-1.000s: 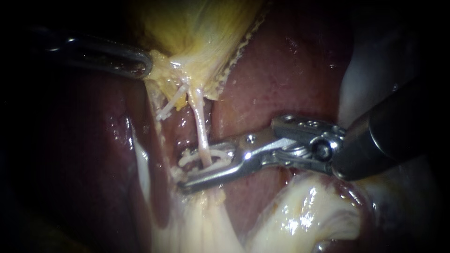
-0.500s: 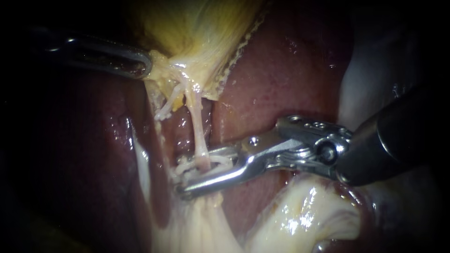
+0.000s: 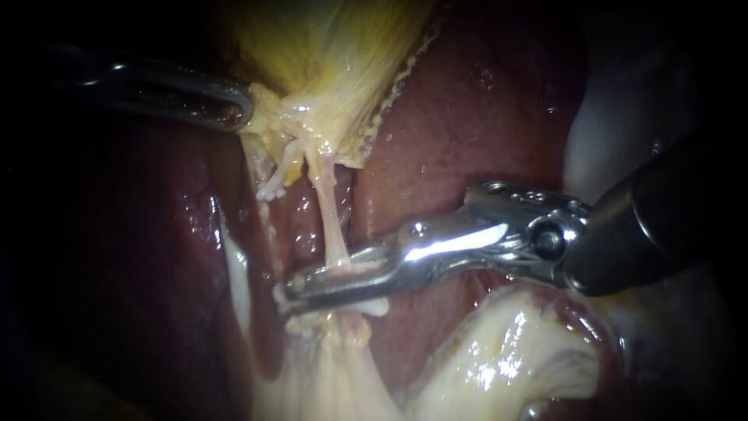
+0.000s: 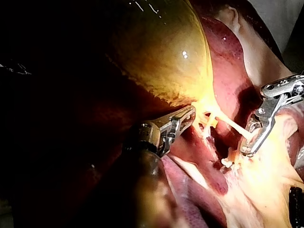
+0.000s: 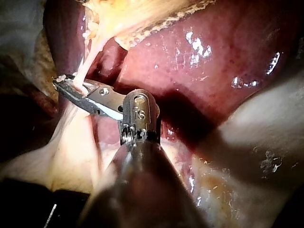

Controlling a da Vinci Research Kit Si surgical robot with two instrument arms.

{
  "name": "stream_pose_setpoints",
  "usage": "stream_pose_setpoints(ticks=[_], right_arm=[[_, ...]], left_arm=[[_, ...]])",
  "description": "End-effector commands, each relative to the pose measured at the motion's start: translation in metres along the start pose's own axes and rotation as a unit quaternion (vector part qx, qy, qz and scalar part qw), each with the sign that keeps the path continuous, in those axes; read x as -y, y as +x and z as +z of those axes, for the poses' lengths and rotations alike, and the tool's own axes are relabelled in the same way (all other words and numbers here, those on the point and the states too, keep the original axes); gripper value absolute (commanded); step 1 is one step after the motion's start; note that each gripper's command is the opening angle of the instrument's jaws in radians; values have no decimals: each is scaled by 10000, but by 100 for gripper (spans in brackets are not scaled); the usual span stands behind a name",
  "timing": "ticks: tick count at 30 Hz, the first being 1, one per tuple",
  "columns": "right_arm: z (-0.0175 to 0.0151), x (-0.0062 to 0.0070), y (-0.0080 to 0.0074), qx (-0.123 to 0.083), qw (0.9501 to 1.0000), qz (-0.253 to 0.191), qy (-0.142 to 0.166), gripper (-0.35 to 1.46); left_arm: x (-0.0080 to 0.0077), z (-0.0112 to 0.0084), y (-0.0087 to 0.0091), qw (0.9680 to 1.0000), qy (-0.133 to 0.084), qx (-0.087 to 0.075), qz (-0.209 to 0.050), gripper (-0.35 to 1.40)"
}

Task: Clipping second clip right tube

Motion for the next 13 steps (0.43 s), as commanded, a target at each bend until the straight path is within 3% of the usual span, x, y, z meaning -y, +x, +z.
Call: stream_pose_setpoints(ticks=[1, 13], right_arm=[[-1, 0, 0, 4, 10000, -4, 3, -35], [-2, 1, 2, -2, 10000, 2, 26, -35]], left_arm=[[0, 0, 0, 10000, -1, -1, 0, -35], [0, 0, 0, 10000, -3, 0, -1, -35]])
